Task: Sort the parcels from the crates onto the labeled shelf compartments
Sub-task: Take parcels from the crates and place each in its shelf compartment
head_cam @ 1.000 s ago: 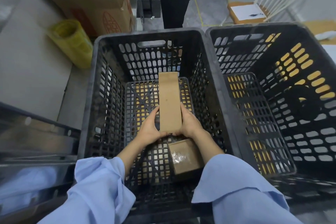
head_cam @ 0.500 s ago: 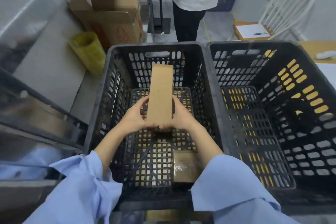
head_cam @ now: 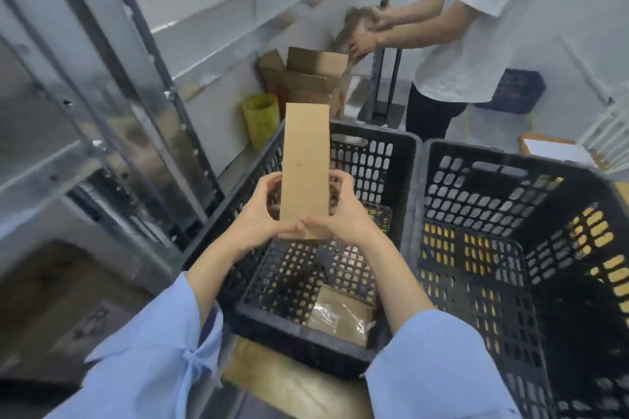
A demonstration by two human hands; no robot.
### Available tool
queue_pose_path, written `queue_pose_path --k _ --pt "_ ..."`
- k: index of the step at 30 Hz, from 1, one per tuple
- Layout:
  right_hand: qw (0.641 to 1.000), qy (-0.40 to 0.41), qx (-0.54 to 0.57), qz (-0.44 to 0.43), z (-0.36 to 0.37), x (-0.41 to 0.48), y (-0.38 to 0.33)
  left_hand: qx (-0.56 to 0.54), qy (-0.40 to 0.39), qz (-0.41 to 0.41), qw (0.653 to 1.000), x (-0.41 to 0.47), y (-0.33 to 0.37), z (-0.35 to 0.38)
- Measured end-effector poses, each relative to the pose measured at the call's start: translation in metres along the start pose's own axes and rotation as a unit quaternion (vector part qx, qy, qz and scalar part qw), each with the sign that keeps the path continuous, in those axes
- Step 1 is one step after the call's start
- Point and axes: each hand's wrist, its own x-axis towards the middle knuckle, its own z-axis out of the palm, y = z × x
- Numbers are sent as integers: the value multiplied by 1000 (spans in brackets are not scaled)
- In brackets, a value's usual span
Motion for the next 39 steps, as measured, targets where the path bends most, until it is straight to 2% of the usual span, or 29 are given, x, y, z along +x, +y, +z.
queue_pose_path --k 7,12,15,19,27,30,35,39 --pt "988 -37 -39 -144 -4 -63 -28 10 161 -10 987 -85 44 13" --pt "972 -78 -34 -219 2 -114 -37 4 228 -15 974 -153 66 28" --pt "972 -97 14 -212 12 -139 -37 -8 267 -5 964 -194 78 39" --pt "963 -171 94 -188 27 -162 -42 23 306 -6 952 -244 94 50" --pt "942 -241 124 -197 76 -206 -54 113 357 -47 926 -331 98 50" --pt "934 -264 126 -206 91 -221 -57 133 397 -56 906 -353 96 54" --pt "920 -290 120 -235 107 -243 -64 58 489 -125 861 -390 87 47" --pt "911 -310 118 -244 116 -260 -67 -39 497 -152 853 -414 94 51"
